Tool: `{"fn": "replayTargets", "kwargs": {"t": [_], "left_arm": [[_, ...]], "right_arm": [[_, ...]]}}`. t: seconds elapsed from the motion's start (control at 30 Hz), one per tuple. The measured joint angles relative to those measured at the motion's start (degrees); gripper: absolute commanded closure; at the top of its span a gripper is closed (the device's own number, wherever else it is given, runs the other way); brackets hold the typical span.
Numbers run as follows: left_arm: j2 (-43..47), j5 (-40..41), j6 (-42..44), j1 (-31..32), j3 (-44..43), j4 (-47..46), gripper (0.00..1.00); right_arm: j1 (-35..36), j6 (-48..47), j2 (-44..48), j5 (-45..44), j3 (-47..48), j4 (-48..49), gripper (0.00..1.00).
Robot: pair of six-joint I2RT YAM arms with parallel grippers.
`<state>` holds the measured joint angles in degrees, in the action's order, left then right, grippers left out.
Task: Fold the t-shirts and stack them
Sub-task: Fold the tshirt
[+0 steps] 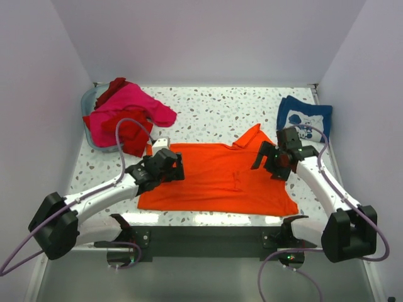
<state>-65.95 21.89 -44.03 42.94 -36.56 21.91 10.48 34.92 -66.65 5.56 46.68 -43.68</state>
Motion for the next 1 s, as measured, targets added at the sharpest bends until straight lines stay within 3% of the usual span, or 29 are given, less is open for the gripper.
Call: {"fn": "replayTargets", "kwargs": {"t": [0.23,0.47,1.0], "left_arm": [[-10.32,2.27,2.34,0.0,-3.3,-0.83,0.0],[-14.99,3.74,3.76,0.0,-3.3,-1.84,0.0],[-17.7,3.93,4.11,3.43,-1.07,-8.7,0.0]], "right_arm": [[0.0,-1.27,-11.39,0.55,2.29,4.31,0.09],[-0.07,-2.62,-20.68,-0.26,3.32,6.29,0.09],[-8.74,-2.82,-16.31,0.39,-2.69,9.68,0.09]]}}
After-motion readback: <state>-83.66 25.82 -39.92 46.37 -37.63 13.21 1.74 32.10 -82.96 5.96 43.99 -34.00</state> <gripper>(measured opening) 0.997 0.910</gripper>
